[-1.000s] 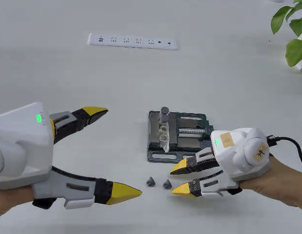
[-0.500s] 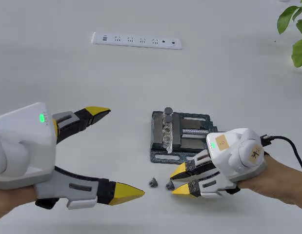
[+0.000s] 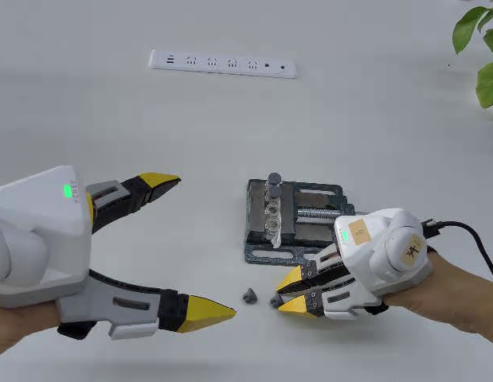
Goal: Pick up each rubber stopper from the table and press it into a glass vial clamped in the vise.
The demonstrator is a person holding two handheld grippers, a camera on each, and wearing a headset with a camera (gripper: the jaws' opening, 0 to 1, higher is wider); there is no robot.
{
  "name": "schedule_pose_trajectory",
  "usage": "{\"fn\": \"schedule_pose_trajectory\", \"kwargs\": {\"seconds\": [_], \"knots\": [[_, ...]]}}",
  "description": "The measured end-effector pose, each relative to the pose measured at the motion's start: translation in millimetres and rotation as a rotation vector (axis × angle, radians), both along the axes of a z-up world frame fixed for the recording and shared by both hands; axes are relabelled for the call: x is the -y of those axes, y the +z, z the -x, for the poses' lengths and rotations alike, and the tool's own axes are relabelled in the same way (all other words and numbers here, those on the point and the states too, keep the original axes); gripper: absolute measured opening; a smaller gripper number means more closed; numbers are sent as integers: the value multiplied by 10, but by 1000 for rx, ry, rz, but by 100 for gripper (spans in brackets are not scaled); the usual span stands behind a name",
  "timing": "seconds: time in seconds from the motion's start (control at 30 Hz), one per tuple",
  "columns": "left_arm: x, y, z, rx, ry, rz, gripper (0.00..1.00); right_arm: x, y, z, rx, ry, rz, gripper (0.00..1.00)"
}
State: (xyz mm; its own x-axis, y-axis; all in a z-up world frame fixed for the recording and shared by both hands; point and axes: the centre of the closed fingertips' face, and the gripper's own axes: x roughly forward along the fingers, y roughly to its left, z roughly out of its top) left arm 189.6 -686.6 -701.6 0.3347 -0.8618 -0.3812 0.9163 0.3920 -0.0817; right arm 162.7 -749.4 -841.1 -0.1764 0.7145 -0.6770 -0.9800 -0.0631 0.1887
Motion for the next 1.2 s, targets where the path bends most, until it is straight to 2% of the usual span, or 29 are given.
{"fn": "schedule_pose_trajectory", "kwargs": {"seconds": [0.4, 0.53, 0.63, 0.83, 0.97, 1.07, 1.2], "knots": [[33, 20, 17, 4, -5, 3, 97, 31, 33, -2, -19, -49, -15, 6], [69, 39, 33, 7, -14, 7, 96, 57, 151, -36, -20, -93, -40, 6], [105, 63, 39, 15, -24, 12, 93, 97, 272, -81, -4, -125, -63, 6], [231, 154, 65, 36, -58, 29, 86, 150, 715, -154, 41, -216, -144, 6], [337, 254, 78, 45, -77, 52, 77, 169, 1032, -183, 72, -271, -211, 6], [448, 407, 92, 59, -94, 97, 71, 171, 1304, -176, 95, -311, -261, 6], [533, 548, 129, 73, -124, 119, 64, 151, 1605, -143, 108, -349, -328, 6]]}}
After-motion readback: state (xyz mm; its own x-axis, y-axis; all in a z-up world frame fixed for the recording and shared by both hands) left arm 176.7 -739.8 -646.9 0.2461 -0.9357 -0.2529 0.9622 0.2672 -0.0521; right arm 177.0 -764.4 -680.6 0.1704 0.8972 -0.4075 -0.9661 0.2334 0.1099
